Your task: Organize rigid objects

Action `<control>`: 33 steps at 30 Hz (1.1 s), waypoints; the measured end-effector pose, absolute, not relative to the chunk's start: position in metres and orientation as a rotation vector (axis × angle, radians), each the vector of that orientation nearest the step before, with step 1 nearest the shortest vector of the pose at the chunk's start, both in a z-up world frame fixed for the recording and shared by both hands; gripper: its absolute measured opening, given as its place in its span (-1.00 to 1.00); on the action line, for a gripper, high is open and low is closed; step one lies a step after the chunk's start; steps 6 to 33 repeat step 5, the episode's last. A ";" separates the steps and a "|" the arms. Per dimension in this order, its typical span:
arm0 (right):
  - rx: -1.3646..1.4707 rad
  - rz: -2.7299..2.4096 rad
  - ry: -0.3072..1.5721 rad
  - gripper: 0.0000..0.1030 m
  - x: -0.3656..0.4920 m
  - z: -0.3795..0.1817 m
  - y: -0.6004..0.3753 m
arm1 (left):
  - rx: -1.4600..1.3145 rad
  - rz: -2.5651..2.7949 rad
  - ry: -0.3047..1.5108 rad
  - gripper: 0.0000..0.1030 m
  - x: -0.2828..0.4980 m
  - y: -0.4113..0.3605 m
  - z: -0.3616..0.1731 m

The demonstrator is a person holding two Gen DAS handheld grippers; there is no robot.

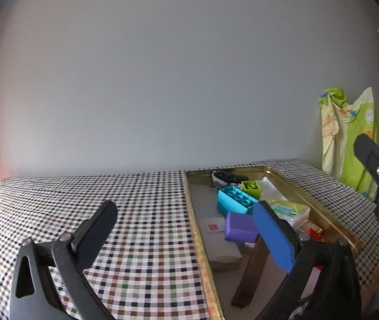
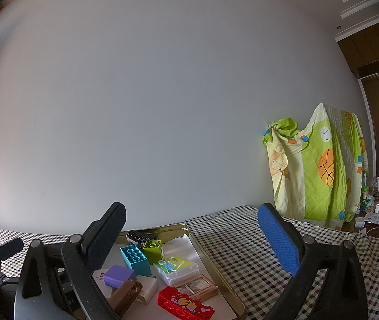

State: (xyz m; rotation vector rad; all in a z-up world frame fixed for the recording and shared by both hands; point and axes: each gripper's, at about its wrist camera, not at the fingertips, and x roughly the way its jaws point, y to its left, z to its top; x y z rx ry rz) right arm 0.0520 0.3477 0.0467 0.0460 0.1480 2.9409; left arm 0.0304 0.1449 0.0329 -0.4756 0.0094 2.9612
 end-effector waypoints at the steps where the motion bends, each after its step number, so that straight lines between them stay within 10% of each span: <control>1: 0.045 2.940 0.149 0.96 0.052 0.047 0.348 | -0.473 2.965 0.014 1.00 0.031 0.146 0.033; 33: 0.047 2.939 0.151 0.96 0.053 0.047 0.349 | -0.475 2.963 0.013 1.00 0.030 0.147 0.033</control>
